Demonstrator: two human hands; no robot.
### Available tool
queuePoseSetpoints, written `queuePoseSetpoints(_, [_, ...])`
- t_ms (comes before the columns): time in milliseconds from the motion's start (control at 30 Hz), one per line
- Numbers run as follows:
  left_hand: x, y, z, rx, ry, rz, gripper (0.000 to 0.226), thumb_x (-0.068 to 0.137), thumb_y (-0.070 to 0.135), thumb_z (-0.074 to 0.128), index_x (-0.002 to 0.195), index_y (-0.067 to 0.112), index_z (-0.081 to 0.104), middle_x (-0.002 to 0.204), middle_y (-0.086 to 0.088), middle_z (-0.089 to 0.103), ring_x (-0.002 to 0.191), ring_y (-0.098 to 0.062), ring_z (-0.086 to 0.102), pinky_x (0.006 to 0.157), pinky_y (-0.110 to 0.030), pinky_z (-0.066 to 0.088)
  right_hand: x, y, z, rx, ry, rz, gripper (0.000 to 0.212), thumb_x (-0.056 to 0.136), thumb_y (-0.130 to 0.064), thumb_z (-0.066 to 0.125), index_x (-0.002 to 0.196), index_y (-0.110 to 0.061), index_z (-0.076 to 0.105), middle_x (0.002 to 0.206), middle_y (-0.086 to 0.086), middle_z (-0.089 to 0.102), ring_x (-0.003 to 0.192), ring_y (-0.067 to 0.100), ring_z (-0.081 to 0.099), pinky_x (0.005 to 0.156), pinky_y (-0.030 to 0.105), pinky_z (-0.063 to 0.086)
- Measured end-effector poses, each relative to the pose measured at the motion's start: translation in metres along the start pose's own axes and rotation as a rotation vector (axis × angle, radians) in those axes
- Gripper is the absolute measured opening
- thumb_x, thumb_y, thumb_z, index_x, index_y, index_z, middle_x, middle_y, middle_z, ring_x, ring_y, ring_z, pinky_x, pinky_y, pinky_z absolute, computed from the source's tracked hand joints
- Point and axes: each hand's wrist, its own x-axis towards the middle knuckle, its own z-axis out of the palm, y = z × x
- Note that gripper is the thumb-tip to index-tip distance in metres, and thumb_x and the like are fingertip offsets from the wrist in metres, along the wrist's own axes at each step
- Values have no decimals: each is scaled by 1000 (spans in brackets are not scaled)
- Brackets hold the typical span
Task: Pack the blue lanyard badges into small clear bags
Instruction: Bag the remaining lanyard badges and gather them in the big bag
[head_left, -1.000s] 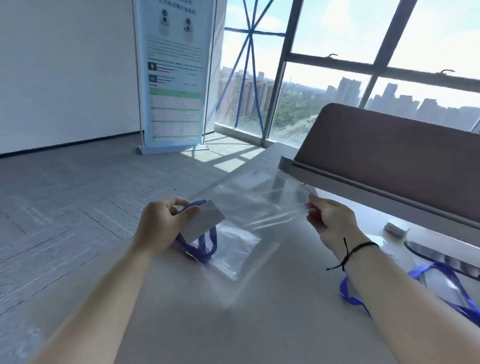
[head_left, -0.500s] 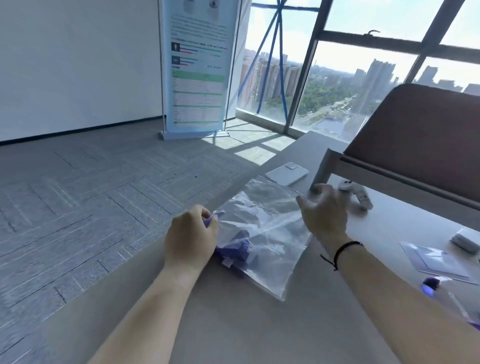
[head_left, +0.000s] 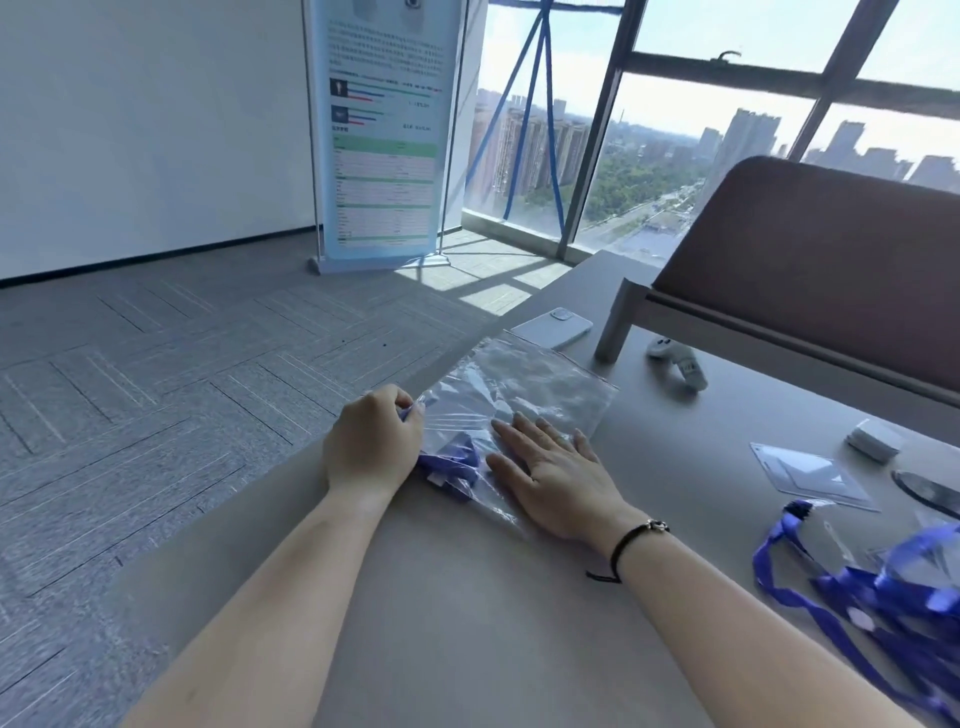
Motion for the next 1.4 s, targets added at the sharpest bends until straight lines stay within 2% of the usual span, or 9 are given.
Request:
queuePoseSetpoints(200, [-13, 4, -15, 64, 47, 28, 39, 92, 53, 60, 107, 19, 70, 113, -14, 65, 109, -37, 54, 85, -40, 45, -33, 9, -8, 256, 175, 41, 63, 97, -63, 39, 153, -34, 31, 163, -9, 25, 151, 9, 16, 124, 36, 8])
queuePoseSetpoints(367, [-51, 51, -14, 256, 144, 336, 43, 89, 50, 64, 118, 19, 63, 124, -13, 60, 113, -39, 51, 92, -49, 39, -108, 36, -12, 274, 236, -14, 59, 92, -49, 62, 146, -36, 42, 159, -14, 30, 146, 7, 27, 122, 31, 19])
queuePoseSetpoints(533, [-126, 128, 25, -2, -219, 628, 30, 88, 39, 62, 112, 21, 67, 118, -4, 65, 112, -30, 59, 91, -41, 49, -178, 72, -19, 219, 322, 58, 49, 93, -46, 61, 139, -36, 50, 151, -16, 43, 141, 2, 34, 115, 18, 21])
queuePoseSetpoints(667, [-184, 172, 56, -59, -539, 798, 35, 92, 36, 57, 125, 27, 63, 130, 5, 61, 121, -18, 57, 97, -31, 46, -239, 111, -25, 213, 390, 187, 41, 90, -47, 63, 129, -36, 59, 139, -22, 52, 130, 0, 45, 107, 17, 34])
queuePoseSetpoints(867, [-224, 206, 90, 75, -721, 858, 59, 95, 43, 52, 151, 34, 36, 156, 12, 37, 144, -13, 33, 116, -32, 27, -302, 158, -14, 134, 506, 358, 44, 86, -52, 58, 127, -36, 61, 137, -23, 53, 131, 2, 46, 107, 15, 31])
queuePoseSetpoints(1033, [-242, 213, 100, -5, -624, 910, 36, 95, 41, 47, 129, 39, 59, 133, 18, 59, 129, -10, 45, 109, -28, 31, -309, 170, -2, 98, 449, 382, 59, 90, -65, 45, 142, -37, 48, 146, -21, 44, 141, 4, 32, 121, 28, 19])
queuePoseSetpoints(1133, [-249, 208, 96, -121, -660, 973, 23, 91, 40, 53, 106, 36, 70, 97, 23, 65, 97, 1, 55, 93, -26, 43, -308, 170, 0, 105, 468, 321, 50, 91, -65, 43, 124, -34, 64, 134, -23, 56, 133, -2, 39, 118, 30, 22])
queuePoseSetpoints(1200, [-251, 205, 91, -216, -720, 969, 14, 92, 37, 59, 95, 34, 72, 79, 24, 60, 80, 4, 55, 77, -23, 46, -308, 171, 0, 187, 508, 301, 37, 93, -58, 50, 109, -33, 72, 121, -24, 63, 120, -6, 47, 109, 19, 28])
queuePoseSetpoints(1400, [-243, 205, 92, -220, -589, 780, 16, 90, 36, 67, 106, 37, 69, 100, 27, 59, 88, 7, 55, 78, -15, 45, -317, 176, -7, 367, 552, 319, 13, 93, -32, 64, 89, -27, 75, 91, -21, 68, 91, -2, 58, 81, 13, 43])
